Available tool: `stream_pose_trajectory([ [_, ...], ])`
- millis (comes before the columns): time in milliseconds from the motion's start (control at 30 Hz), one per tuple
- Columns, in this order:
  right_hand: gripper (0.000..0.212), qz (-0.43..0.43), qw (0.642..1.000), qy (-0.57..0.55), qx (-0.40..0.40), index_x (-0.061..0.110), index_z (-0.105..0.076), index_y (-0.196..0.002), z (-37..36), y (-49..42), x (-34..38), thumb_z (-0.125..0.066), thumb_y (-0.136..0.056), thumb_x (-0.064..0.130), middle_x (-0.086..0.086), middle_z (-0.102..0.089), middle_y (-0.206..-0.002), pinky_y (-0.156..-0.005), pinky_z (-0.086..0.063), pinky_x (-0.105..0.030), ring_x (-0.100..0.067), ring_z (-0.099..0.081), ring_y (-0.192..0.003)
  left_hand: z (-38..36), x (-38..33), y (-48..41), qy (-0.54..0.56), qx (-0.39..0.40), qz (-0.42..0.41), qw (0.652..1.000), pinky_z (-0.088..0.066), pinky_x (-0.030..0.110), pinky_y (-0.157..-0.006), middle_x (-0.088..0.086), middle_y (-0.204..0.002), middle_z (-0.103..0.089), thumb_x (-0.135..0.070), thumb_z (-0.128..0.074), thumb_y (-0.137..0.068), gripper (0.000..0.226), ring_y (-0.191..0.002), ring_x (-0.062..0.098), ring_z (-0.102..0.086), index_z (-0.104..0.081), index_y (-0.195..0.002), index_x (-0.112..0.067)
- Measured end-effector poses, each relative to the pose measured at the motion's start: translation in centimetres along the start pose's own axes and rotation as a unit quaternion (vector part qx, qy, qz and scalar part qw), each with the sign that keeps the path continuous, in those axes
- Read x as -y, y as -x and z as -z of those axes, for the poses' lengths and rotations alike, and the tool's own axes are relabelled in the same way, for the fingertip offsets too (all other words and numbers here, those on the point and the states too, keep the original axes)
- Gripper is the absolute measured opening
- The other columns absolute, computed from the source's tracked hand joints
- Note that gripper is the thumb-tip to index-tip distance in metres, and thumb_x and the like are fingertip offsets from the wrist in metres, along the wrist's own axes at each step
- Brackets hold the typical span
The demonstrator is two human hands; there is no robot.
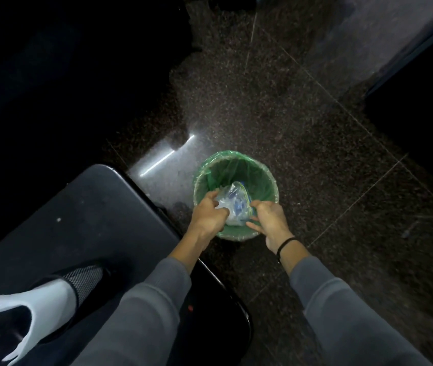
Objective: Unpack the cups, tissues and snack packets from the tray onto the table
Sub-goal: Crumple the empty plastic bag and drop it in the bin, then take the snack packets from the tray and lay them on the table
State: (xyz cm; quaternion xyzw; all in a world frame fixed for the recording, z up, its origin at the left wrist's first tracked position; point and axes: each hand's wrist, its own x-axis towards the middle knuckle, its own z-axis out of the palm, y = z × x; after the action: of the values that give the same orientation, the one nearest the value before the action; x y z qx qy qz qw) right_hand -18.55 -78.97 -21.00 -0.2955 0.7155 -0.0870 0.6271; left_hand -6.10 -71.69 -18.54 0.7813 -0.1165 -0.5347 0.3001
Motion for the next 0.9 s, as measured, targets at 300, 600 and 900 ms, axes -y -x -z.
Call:
stream_pose_trajectory([
  [300, 0.012, 0.113, 0.99, 0.025, 0.079, 0.013, -0.071, -0.087, -0.3, 12.1, 2.3, -0.062, -0.095, 0.013, -0.003, -0.074, -0.09, -0.056, -0.056, -0.02, -0.013, -0.07, -0.077, 3.8, -2.0, 9.7, 0.073, -0.007, -0.051, 0.996, -0.056, 0.019, -0.053, -0.002, -0.101, -0.075, -0.013, -0.061, -0.093, 0.041, -0.067, 0.008, -0.076, -0.053, -0.132, -0.023],
  [600, 0.012, 0.227, 0.96, 0.098, 0.133, 0.012, -0.071, -0.093, -2.6, 26.2, 2.4, -0.06, -0.099, 0.013, -0.002, -0.073, -0.073, -0.045, -0.047, -0.015, -0.007, -0.063, -0.054, 11.6, 0.4, 22.9, 0.119, -0.044, -0.115, 0.985, -0.05, 0.018, -0.049, 0.001, -0.079, -0.078, -0.012, -0.06, -0.093, 0.022, -0.058, 0.007, -0.071, -0.071, -0.085, -0.028],
  [900, 0.012, 0.285, 0.898, 0.224, 0.249, 0.014, -0.074, -0.086, -12.9, 39.6, -5.5, -0.065, -0.094, 0.017, -0.003, -0.073, -0.068, -0.051, -0.049, -0.021, -0.013, -0.063, -0.058, 23.4, 10.3, 34.3, 0.188, -0.16, -0.09, 0.965, -0.057, 0.029, -0.061, 0.0, -0.078, -0.078, -0.014, -0.06, -0.094, 0.015, -0.067, 0.016, -0.075, -0.073, -0.096, -0.022],
])
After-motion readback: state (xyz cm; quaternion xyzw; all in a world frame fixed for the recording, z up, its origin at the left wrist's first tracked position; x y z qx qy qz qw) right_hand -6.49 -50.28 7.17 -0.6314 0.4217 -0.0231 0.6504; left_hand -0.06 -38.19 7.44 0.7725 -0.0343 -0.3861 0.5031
